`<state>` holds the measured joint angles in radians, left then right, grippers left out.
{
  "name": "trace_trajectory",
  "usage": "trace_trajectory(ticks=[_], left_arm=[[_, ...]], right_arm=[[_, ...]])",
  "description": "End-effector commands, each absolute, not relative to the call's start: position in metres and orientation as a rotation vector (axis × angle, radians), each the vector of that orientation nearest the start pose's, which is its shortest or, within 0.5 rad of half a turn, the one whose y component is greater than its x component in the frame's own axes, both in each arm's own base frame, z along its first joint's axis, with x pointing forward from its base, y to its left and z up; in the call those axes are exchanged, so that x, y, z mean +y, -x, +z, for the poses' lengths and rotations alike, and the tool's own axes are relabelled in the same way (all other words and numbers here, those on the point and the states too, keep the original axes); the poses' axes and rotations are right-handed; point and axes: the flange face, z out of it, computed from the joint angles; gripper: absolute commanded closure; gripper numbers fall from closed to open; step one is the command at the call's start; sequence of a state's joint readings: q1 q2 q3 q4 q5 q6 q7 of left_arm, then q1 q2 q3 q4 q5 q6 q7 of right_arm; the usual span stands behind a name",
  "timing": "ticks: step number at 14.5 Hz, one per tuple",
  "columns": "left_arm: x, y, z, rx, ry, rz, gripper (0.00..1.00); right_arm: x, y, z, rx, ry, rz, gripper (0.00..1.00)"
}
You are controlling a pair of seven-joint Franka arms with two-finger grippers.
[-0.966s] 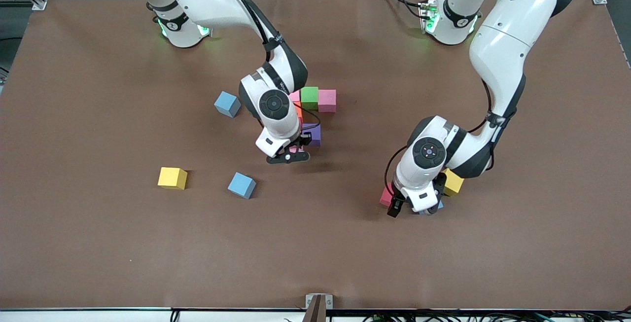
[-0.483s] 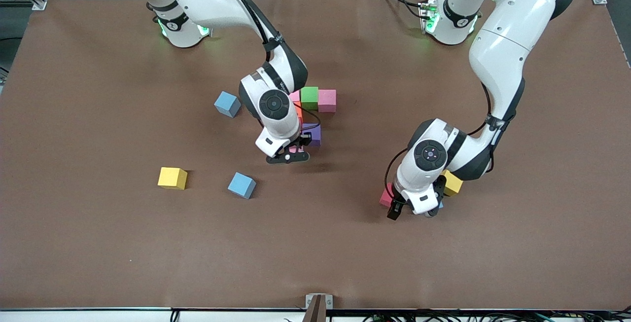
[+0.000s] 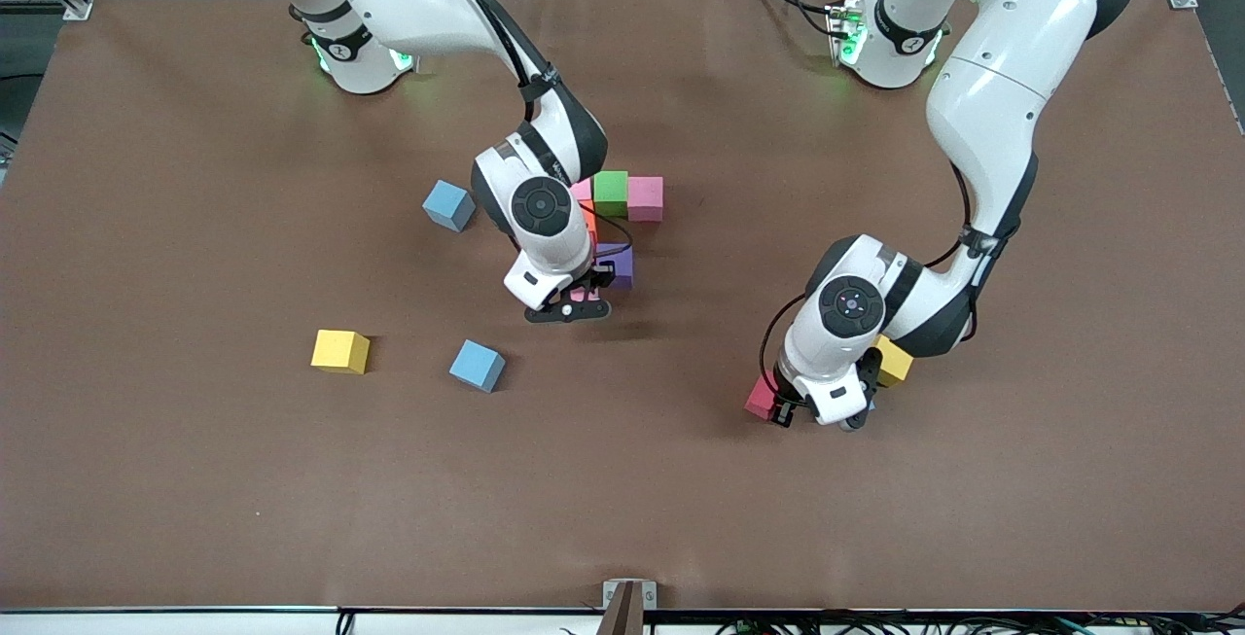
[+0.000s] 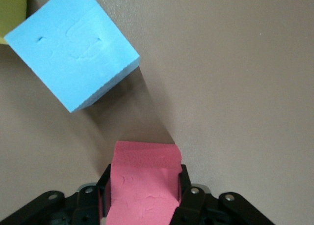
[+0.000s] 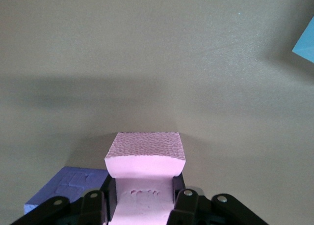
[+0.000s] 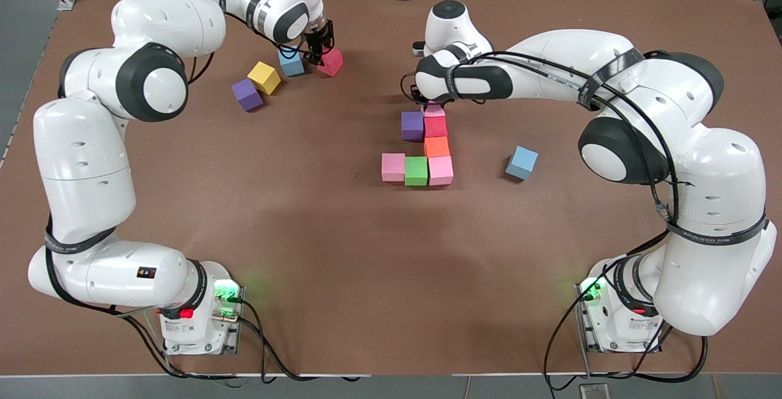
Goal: Arrange 11 blocks into digit 3
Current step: 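Carry the red block with the left gripper while the right gripper places pink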
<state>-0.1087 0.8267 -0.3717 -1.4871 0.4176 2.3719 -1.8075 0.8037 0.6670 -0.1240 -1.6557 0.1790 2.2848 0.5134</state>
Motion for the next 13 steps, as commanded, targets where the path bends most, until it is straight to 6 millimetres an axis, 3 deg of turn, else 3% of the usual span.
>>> trace_trajectory(ticks=[1, 2, 3, 9, 13], left_arm=[[-0.298, -0.659, 0.229, -1.887, 2.611, -0.114, 0.71], [-0.308, -0.649, 0.232, -1.902, 2.598, -0.092, 0.71], [-0.317, -0.639, 0.237, -1.928, 2.581, -0.076, 0.71], [-0.360, -0.564, 0.251, -2.121, 2.381, -0.026, 0.71], [-0.397, -0.512, 0.243, -2.257, 2.202, -0.016, 0.71]], right_arm=[[0.444, -0.520, 0.206, -0.085, 3.110, 0.113, 0.86], [0.445, -0.520, 0.206, -0.085, 3.110, 0.113, 0.69], [0.445, -0.520, 0.206, -0.087, 3.110, 0.110, 0.01], [0.448, -0.533, 0.224, -0.085, 3.089, 0.081, 0.00], [0.443, -0.534, 0.231, -0.067, 3.095, 0.122, 0.00]])
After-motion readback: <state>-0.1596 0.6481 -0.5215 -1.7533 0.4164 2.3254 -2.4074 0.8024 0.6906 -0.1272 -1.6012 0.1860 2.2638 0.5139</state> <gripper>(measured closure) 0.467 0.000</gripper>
